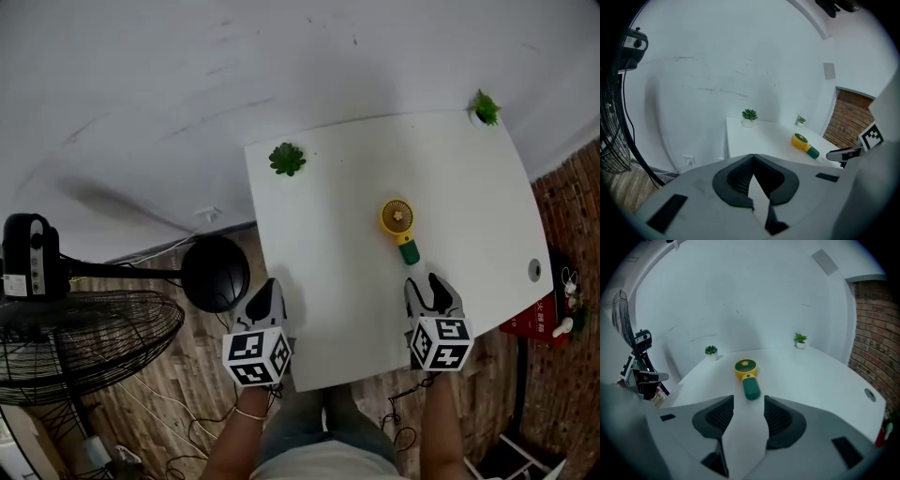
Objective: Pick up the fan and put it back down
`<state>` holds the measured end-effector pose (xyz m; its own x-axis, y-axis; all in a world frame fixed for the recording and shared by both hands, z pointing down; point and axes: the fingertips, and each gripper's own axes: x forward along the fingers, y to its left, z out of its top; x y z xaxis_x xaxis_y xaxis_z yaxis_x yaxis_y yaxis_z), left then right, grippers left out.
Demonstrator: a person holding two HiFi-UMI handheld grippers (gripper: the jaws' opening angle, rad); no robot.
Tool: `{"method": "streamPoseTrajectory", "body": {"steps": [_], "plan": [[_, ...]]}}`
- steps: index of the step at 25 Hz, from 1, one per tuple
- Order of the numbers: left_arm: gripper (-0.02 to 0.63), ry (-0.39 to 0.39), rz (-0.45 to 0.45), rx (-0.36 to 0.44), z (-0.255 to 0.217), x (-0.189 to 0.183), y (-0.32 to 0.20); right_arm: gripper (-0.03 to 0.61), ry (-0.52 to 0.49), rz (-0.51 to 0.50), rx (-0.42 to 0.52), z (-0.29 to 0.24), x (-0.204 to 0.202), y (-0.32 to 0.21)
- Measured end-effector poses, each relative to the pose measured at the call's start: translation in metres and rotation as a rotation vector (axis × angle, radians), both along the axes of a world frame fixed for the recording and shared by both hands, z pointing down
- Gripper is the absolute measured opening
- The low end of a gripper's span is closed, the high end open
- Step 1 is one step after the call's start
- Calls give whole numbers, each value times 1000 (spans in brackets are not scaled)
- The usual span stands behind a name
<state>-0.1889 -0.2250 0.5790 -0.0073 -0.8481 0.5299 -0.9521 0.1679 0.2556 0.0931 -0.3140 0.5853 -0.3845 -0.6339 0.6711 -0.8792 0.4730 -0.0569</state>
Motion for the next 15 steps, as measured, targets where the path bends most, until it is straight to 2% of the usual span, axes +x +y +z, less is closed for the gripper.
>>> {"method": "streamPoseTrajectory", "body": {"steps": [15], "plan": [[11,44,-63,-32,16,-15,-17,206,64,-112,-17,15,-26,-51]]}}
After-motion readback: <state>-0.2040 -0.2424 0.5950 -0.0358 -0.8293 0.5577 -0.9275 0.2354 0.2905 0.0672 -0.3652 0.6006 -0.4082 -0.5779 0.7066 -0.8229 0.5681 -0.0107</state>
